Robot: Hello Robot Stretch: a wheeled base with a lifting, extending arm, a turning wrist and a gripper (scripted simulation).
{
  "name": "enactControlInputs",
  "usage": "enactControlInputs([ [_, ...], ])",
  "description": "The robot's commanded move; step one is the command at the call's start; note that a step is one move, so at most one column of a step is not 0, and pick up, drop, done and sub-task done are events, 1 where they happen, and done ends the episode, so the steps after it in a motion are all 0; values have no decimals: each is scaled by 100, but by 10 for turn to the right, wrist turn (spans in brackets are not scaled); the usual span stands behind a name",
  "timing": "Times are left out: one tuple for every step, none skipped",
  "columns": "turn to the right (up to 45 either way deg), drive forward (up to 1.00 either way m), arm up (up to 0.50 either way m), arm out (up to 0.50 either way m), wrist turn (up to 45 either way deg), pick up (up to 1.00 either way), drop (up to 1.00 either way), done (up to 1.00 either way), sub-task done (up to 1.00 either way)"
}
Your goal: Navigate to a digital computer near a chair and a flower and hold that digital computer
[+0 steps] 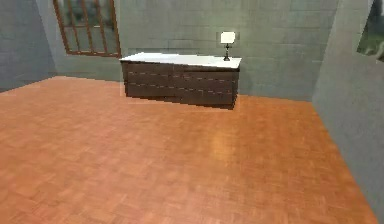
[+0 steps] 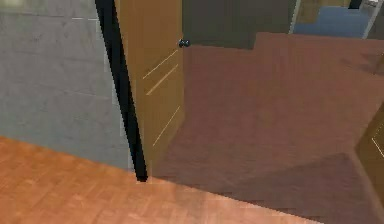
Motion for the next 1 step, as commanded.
enactControlInputs([
  [-330, 0, 0, 0, 0, 0, 0, 0, 0],
])
